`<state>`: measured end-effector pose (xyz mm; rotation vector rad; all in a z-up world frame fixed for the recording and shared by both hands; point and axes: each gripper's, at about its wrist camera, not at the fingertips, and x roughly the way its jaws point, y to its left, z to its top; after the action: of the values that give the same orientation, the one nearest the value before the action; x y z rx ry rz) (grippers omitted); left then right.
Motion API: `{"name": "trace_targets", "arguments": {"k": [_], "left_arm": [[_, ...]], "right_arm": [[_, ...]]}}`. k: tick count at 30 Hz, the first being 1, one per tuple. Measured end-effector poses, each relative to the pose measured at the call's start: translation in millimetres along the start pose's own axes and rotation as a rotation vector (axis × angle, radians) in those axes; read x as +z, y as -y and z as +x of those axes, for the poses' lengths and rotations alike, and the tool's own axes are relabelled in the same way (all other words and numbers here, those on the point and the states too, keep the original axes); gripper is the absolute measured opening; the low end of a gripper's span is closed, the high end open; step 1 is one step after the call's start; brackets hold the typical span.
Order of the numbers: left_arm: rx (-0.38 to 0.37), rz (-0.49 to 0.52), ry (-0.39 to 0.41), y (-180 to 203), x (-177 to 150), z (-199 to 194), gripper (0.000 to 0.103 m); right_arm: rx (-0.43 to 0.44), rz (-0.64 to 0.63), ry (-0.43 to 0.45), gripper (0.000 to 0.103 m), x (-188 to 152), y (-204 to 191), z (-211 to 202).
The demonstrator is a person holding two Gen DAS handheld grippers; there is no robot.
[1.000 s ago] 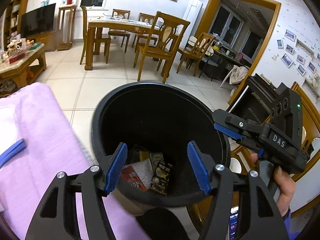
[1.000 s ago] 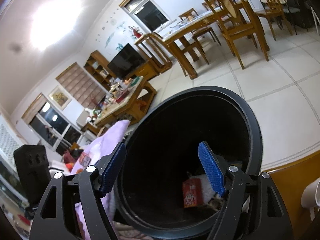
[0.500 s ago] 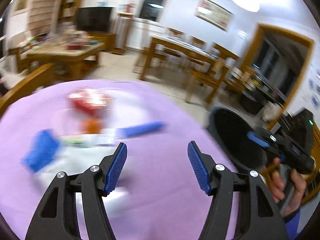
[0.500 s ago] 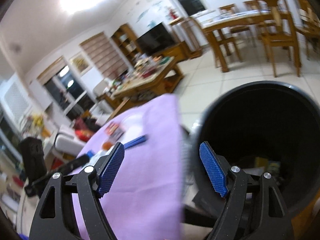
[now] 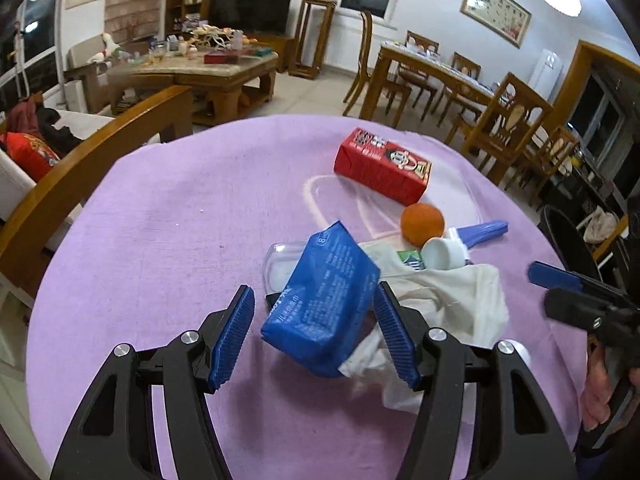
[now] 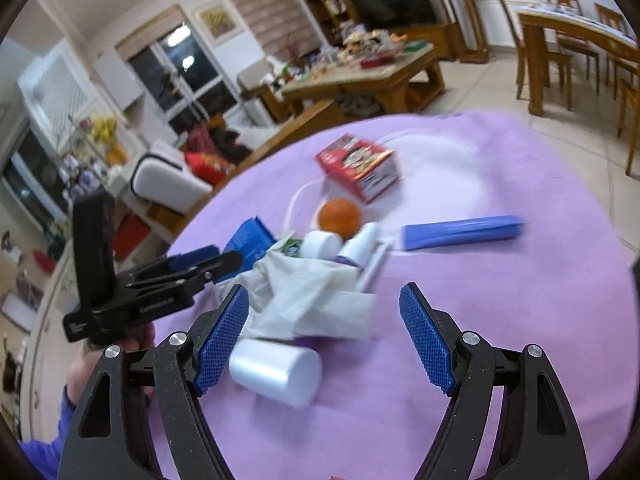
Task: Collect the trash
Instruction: 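Grasp the blue wrapper with the left tool while the right tool grasps the white tissue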
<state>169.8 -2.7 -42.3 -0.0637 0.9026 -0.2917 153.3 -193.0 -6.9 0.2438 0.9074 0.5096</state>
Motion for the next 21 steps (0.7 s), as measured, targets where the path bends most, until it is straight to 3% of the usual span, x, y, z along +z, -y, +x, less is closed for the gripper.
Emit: {"name": "trace_targets", "arguments": {"k": [2,3,4,6,8,9,11,21], "left_arm": [[-0.001,0.024,-0.02,0,-9,5,0.051],[-0.004,0.031,-0.025,-1,-11,8,0.05],[-0.008,0.035,-0.027,-1,-16,7,0.049],[-0.009,0.05,-0.014,1,-19,5,0.046],[-0.015,0.054,-0.005,1,-21,3,0.041],[-0.025,0.05,0.0,0,-21,2,0.038],[-0.055,0.028,0.015,-2,-23,-3,0.031],[-0.121,-0.051,0.175,-10,-21,-64,0.027]], "right_arm": [[-0.01,-0.027,-0.031,0.077,2,-9,19],[-0.022,-0.041,-0.043,0.075,1,-12,27],[-0.034,-0.055,-0.054,0.069,0,-14,33],[-0.06,-0.096,-0.076,0.044,-2,-21,46],[-0.111,-0.142,-0.074,0.03,-5,-27,51],[-0.114,-0.149,-0.067,0.02,-6,-28,51],[-0.097,-0.137,-0.05,0.009,-6,-28,48],[-0.002,-0.123,0.152,0.006,1,-31,-24]]}}
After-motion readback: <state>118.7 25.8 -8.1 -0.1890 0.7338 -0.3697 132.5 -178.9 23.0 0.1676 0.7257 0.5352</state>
